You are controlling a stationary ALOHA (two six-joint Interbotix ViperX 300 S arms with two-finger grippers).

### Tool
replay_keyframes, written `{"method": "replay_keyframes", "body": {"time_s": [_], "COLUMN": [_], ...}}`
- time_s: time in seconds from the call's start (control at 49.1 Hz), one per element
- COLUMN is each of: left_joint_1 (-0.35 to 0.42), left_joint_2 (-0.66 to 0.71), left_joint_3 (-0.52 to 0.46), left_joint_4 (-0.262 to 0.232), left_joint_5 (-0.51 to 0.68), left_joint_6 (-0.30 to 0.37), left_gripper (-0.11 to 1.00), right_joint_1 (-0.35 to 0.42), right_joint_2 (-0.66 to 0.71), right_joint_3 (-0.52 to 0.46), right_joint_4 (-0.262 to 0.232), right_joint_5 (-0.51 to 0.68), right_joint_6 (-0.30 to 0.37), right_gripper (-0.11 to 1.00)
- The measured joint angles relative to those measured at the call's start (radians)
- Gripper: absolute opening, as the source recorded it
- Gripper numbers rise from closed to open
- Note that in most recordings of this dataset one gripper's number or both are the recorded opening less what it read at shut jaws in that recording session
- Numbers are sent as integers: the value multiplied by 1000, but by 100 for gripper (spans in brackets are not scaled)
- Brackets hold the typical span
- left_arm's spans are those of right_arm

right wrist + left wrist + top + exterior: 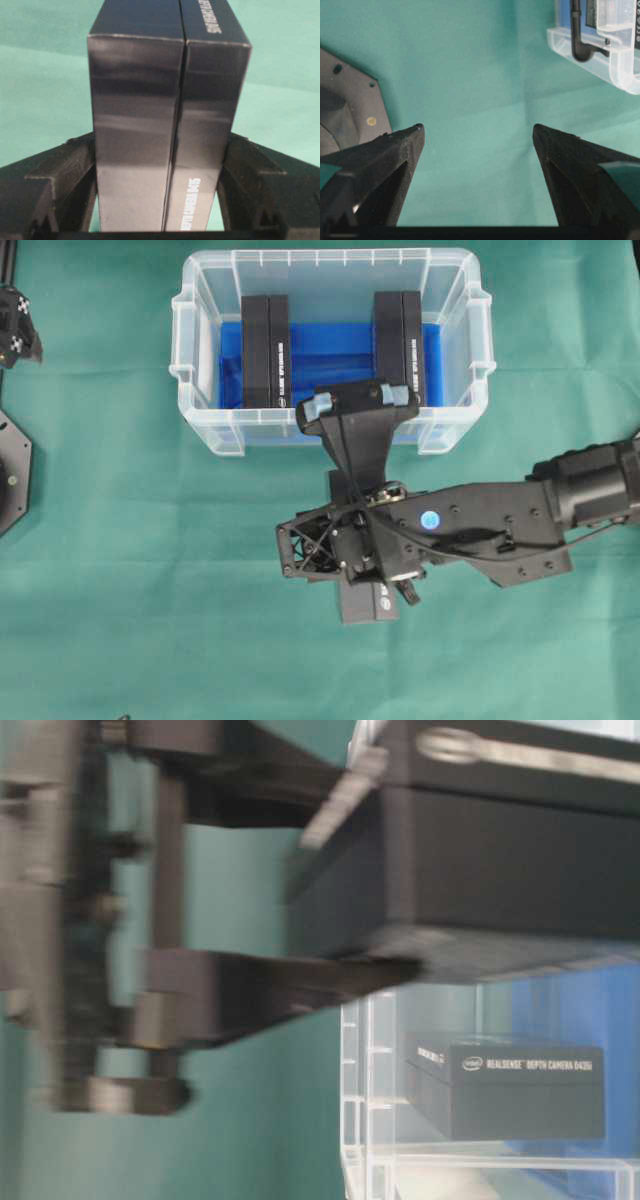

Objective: Take out the box from the case.
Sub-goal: 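Carry the held boxes out of the case toward the front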

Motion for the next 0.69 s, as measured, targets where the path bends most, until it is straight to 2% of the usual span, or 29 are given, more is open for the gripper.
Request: {"method": "replay_keyframes", "body": {"time_s": [0.366,0.692], "left_joint_1": [0,0], "left_joint_2": [2,0], "left_joint_3": [0,0], "left_joint_4": [2,2], "left_joint_5": [0,0], "left_joint_6": [0,0], "left_gripper": [92,92], "right_joint_1": [-25,-29], "right_joint_2": [0,0], "right_joint_3": [216,272], "right_joint_4": [18,20], "right_joint_5": [-258,-394], "right_joint_6": [23,15], "right_gripper": [66,66]}}
